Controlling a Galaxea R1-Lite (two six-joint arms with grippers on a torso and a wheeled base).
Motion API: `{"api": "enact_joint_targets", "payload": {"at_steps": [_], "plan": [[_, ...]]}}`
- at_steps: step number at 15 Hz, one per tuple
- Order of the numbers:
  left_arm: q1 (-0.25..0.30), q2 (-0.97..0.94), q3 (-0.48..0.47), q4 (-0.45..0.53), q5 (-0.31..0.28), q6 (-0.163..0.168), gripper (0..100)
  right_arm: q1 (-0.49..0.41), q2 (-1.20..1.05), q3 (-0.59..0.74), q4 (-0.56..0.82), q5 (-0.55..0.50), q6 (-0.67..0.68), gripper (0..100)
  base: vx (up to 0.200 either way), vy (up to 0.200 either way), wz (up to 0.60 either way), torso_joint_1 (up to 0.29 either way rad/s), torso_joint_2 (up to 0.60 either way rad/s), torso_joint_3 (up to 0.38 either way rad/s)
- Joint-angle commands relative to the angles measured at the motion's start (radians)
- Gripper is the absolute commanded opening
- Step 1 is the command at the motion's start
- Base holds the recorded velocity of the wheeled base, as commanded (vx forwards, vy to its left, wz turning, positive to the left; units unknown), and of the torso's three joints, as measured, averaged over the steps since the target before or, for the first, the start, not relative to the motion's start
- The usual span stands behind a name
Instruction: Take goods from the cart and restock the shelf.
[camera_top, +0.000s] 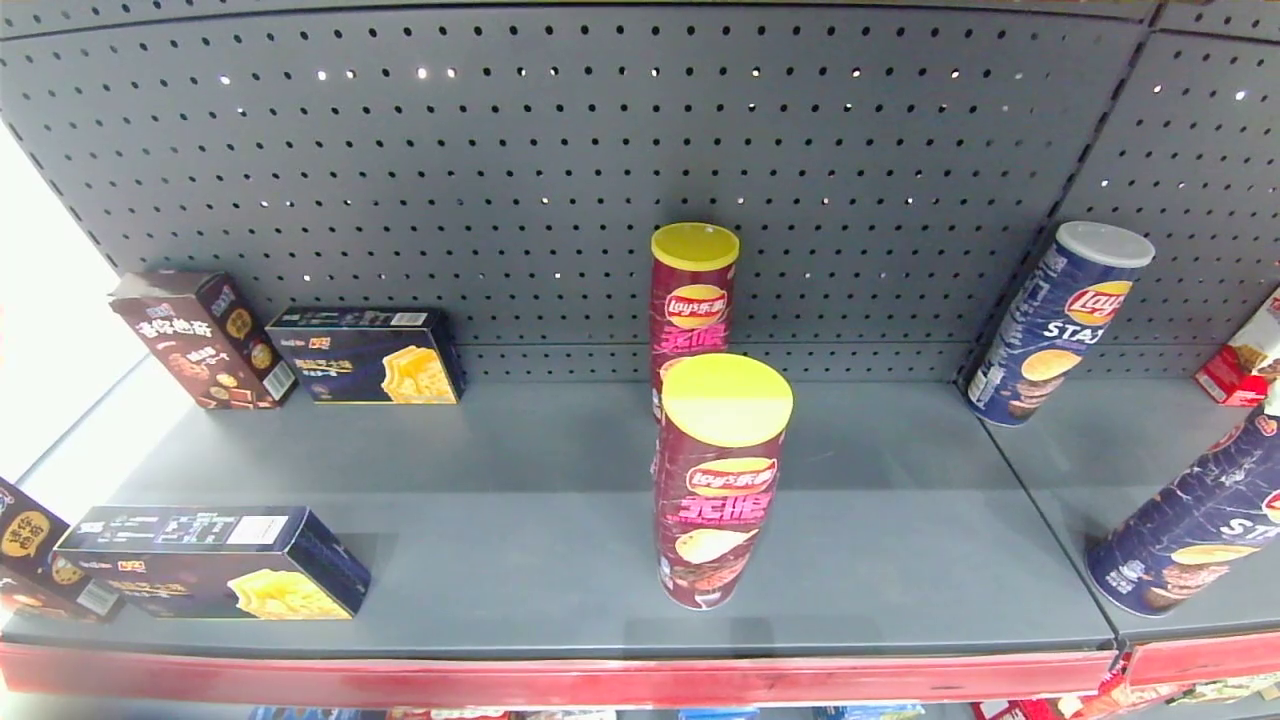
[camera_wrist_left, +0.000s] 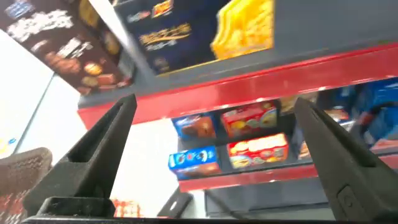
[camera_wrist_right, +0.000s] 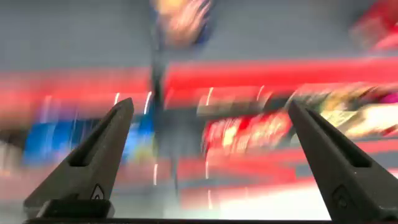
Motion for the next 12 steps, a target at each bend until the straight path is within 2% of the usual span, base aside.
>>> {"api": "enact_joint_targets", "payload": {"at_steps": [1,2,4,5,6,10,11,12], "plan": [[-0.049,-0.002,0.002,0.005,-0.037,-0.002,100,0.016,-0.041,0.033,0.004,0.205,0.007,100,0.0,0.0,0.0,0.0,0.0,0.0],[-0.077,-0.002,0.0,0.005,-0.044,-0.007,100,0.018,-0.038,0.032,0.063,0.311,-0.021,100,0.0,0.0,0.0,0.0,0.0,0.0],[-0.074,-0.004,0.002,0.002,-0.041,-0.007,100,0.016,-0.038,0.033,0.057,0.286,-0.012,100,0.0,0.0,0.0,0.0,0.0,0.0],[-0.065,-0.005,0.002,0.005,-0.038,-0.013,100,0.015,-0.038,0.033,0.056,0.285,-0.012,100,0.0,0.0,0.0,0.0,0.0,0.0],[-0.046,-0.034,0.0,0.005,-0.038,-0.035,100,0.013,-0.034,0.032,0.057,0.285,-0.013,100,0.0,0.0,0.0,0.0,0.0,0.0],[-0.043,-0.07,0.0,0.005,-0.046,-0.052,100,0.009,-0.04,0.033,0.056,0.285,-0.012,100,0.0,0.0,0.0,0.0,0.0,0.0],[-0.042,-0.07,0.009,-0.013,0.055,-0.016,100,0.009,-0.04,0.033,0.056,0.286,-0.013,100,0.0,0.0,0.0,0.0,0.0,0.0],[-0.043,-0.07,0.017,-0.041,0.158,-0.019,100,0.009,-0.04,0.033,0.056,0.286,-0.013,100,0.0,0.0,0.0,0.0,0.0,0.0]]}}
